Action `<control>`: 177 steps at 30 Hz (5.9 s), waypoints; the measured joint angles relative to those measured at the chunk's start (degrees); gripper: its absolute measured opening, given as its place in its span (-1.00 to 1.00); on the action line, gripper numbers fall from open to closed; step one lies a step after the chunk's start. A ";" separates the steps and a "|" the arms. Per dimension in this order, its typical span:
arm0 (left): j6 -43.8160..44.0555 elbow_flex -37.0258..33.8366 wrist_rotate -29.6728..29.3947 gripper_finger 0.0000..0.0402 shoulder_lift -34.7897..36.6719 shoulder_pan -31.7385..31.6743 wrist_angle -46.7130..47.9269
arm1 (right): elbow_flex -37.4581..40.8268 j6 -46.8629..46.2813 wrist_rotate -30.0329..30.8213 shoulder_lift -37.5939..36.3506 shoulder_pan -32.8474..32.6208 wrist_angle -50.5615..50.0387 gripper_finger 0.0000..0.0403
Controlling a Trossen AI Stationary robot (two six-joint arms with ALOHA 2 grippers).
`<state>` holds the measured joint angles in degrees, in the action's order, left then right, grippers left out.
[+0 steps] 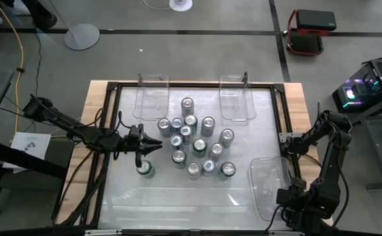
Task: Sort soda cans
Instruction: Put the blue soda can into the bottom right transparent bin
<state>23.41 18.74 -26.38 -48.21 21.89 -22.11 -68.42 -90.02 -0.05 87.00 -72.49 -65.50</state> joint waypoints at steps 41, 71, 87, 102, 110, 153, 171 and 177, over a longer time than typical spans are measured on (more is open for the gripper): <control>-0.01 0.00 0.03 -0.68 -0.02 0.02 0.01 | -5.46 -0.47 9.89 0.00 2.57 -5.67 0.46; -0.15 0.00 -1.49 -0.68 -0.02 -0.02 0.00 | -4.87 59.36 44.11 0.40 30.93 20.59 0.45; -1.63 0.00 -5.17 -0.68 -0.01 -0.15 -0.08 | -4.79 92.75 -1.00 1.84 57.39 33.60 0.53; 1.12 0.00 -7.34 -0.68 -0.02 -0.15 0.01 | -4.79 93.31 -2.58 6.24 57.80 33.86 0.76; 0.45 0.00 -7.42 -0.68 -0.04 -0.11 -0.79 | -4.79 88.30 1.43 9.74 56.46 30.94 0.76; -1.04 0.00 -7.42 -0.68 -0.02 -0.11 -1.28 | -16.46 82.29 9.29 8.16 51.60 19.27 0.14; -1.25 0.00 -6.83 -0.68 -0.02 -0.04 -1.77 | -24.44 33.54 25.14 -7.54 25.21 -12.07 0.14; -1.75 0.00 -7.20 -0.68 -0.02 -0.11 -1.79 | -24.41 13.08 27.29 -6.56 14.82 -20.44 0.14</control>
<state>21.65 18.74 -33.58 -48.22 21.78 -23.90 -92.84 -76.94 27.24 80.44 -57.67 -85.95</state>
